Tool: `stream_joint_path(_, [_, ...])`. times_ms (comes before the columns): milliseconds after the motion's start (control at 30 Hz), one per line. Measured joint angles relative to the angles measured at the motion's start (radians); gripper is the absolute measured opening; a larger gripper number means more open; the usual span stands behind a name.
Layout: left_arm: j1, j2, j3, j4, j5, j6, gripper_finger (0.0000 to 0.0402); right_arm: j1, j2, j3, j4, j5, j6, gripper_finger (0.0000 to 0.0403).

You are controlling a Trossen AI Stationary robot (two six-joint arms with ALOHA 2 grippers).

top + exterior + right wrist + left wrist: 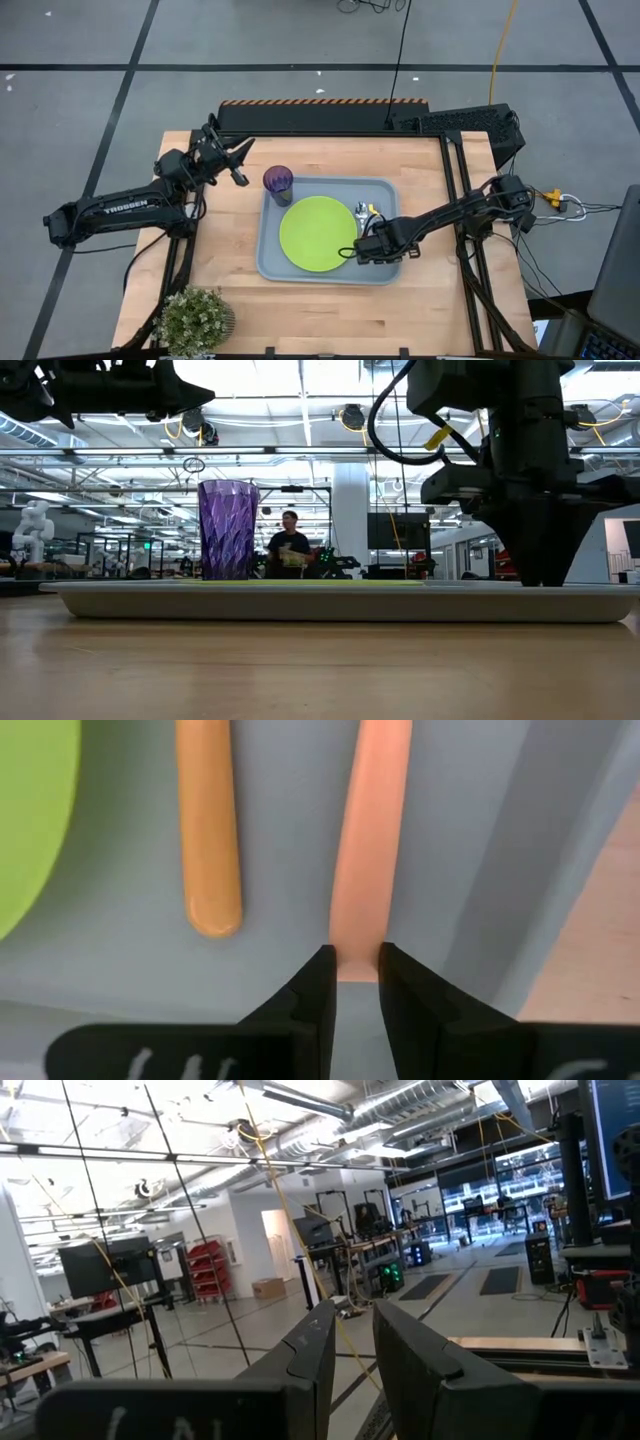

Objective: Pick and place plate/cup/fork/spoon on tray
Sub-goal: Put the orange fork on the gray serving tray to the right side of the orange spoon, then adjust the orange spoon and gray serving tray

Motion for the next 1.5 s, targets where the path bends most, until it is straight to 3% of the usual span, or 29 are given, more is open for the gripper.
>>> stream_joint_path(467, [0.0, 0.0, 0.0, -0.001, 0.002, 0.003, 0.0076, 0.0, -0.111, 0.0, -0.048, 0.148, 0.049, 0.0057])
stream_joint_path(633, [0.0, 0.0, 0.0, -0.001, 0.002, 0.008, 0.0076, 0.003, -0.102, 0.0, -0.037, 0.141, 0.058, 0.0057])
stream_joint_path(800, [0.0, 0.0, 0.0, -0.001, 0.001, 0.009, 0.0076, 0.003, -0.08, 0.0, -0.025, 0.067, 0.076, 0.0057])
stream_joint_path(1133, [0.0, 0.0, 0.0, -0.001, 0.001, 0.009, 0.0076, 0.009, -0.075, 0.0, -0.01, 0.071, 0.073, 0.0057])
stream_joint_path(1267, [0.0, 0.0, 0.0, -0.001, 0.001, 0.009, 0.0076, 0.006, -0.075, 0.0, 0.022, 0.105, 0.04, 0.0057])
stream_joint_path(1500, [0.0, -0.001, 0.0, 0.002, 0.001, 0.014, 0.0076, -0.019, -0.075, 0.0, 0.167, 0.123, -0.174, 0.0057])
